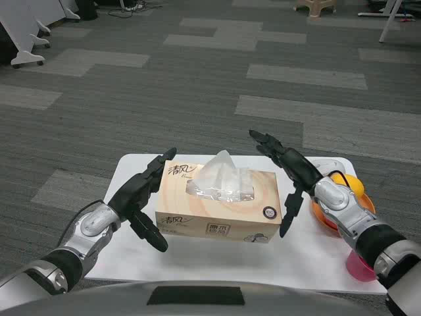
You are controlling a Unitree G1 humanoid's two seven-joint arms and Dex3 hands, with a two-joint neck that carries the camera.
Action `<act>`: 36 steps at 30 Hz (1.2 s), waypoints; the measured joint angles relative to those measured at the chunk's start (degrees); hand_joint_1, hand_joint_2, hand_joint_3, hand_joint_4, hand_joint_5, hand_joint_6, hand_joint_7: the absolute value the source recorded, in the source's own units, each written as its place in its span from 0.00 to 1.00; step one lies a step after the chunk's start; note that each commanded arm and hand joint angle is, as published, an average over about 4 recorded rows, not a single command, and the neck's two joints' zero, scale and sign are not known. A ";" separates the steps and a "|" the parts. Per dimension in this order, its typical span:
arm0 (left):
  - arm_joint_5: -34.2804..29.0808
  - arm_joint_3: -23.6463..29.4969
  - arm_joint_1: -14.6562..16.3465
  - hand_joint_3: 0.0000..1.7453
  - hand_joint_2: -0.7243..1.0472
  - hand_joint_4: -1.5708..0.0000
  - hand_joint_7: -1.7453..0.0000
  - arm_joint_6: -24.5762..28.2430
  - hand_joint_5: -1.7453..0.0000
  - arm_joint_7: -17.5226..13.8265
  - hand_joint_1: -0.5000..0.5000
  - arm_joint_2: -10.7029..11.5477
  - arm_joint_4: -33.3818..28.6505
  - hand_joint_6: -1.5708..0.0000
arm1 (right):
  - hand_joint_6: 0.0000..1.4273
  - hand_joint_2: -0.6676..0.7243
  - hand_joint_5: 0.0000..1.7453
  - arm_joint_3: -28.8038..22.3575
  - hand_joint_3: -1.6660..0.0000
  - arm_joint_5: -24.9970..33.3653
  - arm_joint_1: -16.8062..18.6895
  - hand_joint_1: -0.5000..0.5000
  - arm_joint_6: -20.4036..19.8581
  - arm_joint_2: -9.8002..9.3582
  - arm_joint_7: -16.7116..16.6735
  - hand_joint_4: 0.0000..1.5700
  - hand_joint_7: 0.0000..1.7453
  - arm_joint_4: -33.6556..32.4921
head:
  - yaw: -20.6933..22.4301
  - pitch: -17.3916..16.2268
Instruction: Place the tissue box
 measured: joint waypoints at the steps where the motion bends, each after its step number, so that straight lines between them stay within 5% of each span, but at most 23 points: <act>1: 0.00 0.00 0.00 0.05 0.25 1.00 1.00 -0.04 1.00 0.01 1.00 0.01 0.00 1.00 | 0.00 0.27 0.17 -0.14 0.86 -0.12 0.10 0.38 0.15 -0.20 0.03 0.00 0.04 -0.78 | 0.04 0.05; 6: -0.58 0.17 -0.04 0.05 0.25 1.00 1.00 -0.11 1.00 0.19 1.00 0.04 0.00 1.00 | 0.00 0.27 0.17 -1.64 0.86 -0.46 0.00 0.38 0.41 -1.38 0.24 0.00 0.04 -4.77 | 0.12 0.20; 36: -0.63 0.16 -0.04 0.05 0.25 1.00 1.00 -0.11 1.00 0.19 1.00 0.04 0.00 1.00 | 0.00 0.27 0.17 -1.73 0.86 -0.46 -0.01 0.38 0.41 -1.37 0.24 0.00 0.04 -4.78 | 0.12 -0.17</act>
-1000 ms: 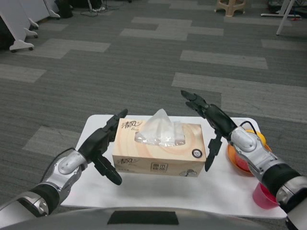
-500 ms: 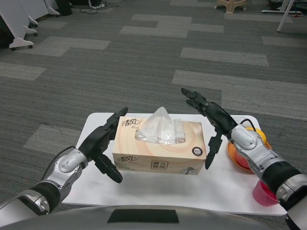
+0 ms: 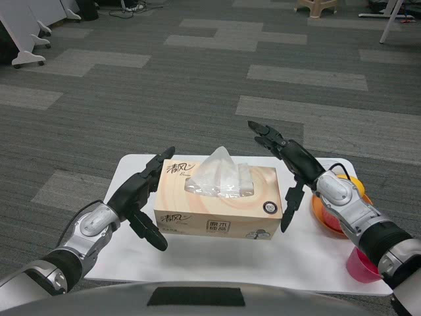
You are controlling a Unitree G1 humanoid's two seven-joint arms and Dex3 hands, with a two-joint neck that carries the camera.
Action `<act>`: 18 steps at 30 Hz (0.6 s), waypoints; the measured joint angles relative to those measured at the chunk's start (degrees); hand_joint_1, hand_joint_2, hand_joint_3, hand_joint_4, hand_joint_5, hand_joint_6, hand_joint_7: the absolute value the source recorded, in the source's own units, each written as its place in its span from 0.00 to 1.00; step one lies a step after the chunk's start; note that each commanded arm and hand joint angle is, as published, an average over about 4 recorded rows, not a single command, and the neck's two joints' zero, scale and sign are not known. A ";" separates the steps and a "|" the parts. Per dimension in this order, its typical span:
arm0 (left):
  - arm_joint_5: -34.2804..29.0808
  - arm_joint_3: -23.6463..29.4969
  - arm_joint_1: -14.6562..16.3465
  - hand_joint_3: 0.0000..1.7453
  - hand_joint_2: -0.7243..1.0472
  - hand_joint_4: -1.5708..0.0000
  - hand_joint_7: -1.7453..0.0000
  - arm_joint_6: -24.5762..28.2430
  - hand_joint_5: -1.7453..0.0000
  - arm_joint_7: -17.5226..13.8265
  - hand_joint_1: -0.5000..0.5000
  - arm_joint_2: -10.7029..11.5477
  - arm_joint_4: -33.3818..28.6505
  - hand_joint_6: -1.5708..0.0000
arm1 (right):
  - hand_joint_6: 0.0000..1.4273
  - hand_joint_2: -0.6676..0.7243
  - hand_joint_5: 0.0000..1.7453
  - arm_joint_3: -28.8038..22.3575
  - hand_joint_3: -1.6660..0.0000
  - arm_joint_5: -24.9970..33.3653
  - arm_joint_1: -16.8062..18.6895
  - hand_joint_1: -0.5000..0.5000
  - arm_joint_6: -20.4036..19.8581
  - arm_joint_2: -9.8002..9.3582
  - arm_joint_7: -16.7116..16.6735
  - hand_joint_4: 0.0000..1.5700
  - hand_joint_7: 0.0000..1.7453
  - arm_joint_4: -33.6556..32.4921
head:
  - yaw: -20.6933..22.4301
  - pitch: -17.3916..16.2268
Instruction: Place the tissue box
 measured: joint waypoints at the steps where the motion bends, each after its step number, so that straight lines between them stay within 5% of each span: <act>1: 0.00 0.00 0.00 0.05 0.25 1.00 1.00 0.00 1.00 0.00 1.00 0.00 0.00 1.00 | 0.00 0.27 0.17 0.00 0.86 0.00 0.00 0.38 0.00 0.00 0.00 0.00 0.04 0.01 | 0.01 -0.02; 18: 0.54 -1.87 -1.95 0.05 0.25 1.00 1.00 2.85 1.00 -0.04 1.00 -0.20 2.07 1.00 | 0.00 0.27 0.17 1.33 0.86 0.00 0.00 0.38 -0.06 0.57 0.00 0.00 0.04 2.61 | 0.00 -0.44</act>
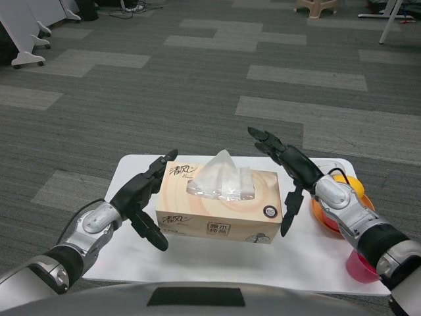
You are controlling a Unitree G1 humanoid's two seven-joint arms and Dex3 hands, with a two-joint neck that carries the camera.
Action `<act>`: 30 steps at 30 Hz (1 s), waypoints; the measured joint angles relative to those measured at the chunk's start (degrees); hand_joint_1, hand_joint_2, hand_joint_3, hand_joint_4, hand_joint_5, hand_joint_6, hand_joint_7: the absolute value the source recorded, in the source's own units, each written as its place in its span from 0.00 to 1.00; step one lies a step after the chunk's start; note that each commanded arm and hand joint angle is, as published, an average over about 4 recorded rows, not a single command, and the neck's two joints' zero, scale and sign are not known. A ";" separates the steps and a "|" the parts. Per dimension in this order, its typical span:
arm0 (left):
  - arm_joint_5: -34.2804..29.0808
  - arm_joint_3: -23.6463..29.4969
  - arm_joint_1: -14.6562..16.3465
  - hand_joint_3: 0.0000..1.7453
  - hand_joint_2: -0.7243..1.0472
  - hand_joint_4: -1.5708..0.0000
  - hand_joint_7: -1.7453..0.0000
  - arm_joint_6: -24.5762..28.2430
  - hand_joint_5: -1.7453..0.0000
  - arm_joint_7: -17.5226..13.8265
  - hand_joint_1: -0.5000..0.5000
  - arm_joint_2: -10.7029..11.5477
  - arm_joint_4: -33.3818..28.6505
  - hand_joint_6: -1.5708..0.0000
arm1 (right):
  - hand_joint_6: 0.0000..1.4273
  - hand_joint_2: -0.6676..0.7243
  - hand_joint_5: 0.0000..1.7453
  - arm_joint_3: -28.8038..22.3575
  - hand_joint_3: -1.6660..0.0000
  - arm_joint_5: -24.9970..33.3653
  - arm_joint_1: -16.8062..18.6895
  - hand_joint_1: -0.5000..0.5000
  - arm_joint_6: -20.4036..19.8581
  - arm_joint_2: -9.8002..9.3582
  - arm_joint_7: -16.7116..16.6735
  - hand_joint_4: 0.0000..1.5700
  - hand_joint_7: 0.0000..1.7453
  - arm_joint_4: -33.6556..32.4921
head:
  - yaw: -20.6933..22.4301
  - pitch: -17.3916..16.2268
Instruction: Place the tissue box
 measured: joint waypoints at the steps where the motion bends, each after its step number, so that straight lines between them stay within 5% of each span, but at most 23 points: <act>1: 0.13 -0.15 -0.13 0.05 0.25 1.00 1.00 0.53 1.00 -0.03 1.00 -0.06 0.19 1.00 | 0.00 0.27 0.17 0.12 0.86 0.00 0.00 0.38 -0.02 0.05 0.00 0.00 0.04 0.27 | -0.02 -0.03; 30: 1.35 -7.29 -6.32 0.05 0.28 1.00 1.00 15.91 1.00 -2.53 1.00 -3.75 10.73 1.00 | 0.00 0.27 0.17 3.56 0.86 0.03 -1.60 0.38 -0.52 2.46 -0.27 0.00 0.04 11.54 | 0.04 -0.50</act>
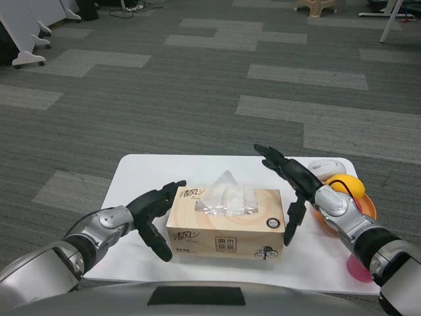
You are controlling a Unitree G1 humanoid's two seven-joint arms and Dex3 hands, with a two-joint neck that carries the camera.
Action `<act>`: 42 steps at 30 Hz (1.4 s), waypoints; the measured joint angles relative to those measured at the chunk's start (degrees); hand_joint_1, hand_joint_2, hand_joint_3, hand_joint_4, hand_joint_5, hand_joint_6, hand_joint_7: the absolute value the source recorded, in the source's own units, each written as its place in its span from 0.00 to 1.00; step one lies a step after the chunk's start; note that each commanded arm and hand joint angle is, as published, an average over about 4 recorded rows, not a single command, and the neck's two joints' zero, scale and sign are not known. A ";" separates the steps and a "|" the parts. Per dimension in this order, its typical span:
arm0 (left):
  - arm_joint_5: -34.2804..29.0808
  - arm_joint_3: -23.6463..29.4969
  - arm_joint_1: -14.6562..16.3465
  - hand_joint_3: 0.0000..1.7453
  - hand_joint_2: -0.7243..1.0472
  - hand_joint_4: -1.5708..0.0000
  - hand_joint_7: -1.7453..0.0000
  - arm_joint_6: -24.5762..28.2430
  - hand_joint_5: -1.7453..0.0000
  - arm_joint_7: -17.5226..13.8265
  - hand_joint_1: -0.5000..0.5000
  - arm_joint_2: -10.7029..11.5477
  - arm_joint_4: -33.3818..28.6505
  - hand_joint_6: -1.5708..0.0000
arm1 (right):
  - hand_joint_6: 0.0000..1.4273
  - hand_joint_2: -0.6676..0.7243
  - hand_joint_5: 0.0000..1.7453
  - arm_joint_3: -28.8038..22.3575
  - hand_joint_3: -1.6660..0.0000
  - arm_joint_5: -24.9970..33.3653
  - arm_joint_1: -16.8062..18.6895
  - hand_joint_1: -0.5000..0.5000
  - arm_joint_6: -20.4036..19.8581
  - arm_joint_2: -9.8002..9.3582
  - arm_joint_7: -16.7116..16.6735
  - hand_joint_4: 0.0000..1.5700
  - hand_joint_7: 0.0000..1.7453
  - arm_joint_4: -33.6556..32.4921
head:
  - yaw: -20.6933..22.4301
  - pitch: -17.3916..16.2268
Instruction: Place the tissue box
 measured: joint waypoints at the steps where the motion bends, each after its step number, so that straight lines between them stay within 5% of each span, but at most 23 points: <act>1: 0.02 -0.08 -0.14 0.05 0.29 1.00 1.00 0.28 1.00 -0.08 1.00 -0.12 0.12 1.00 | 0.00 0.27 0.17 0.37 0.86 0.00 -0.18 0.38 -0.01 0.03 -0.05 0.00 0.04 0.49 | 0.01 -0.04; 42: 0.07 -0.32 -1.79 0.05 0.25 1.00 1.00 6.31 1.00 -3.49 1.00 -0.48 0.28 1.00 | 0.00 0.30 0.17 10.15 0.90 0.05 -3.30 0.33 -0.07 3.24 -2.64 0.00 0.04 12.56 | -0.44 -0.39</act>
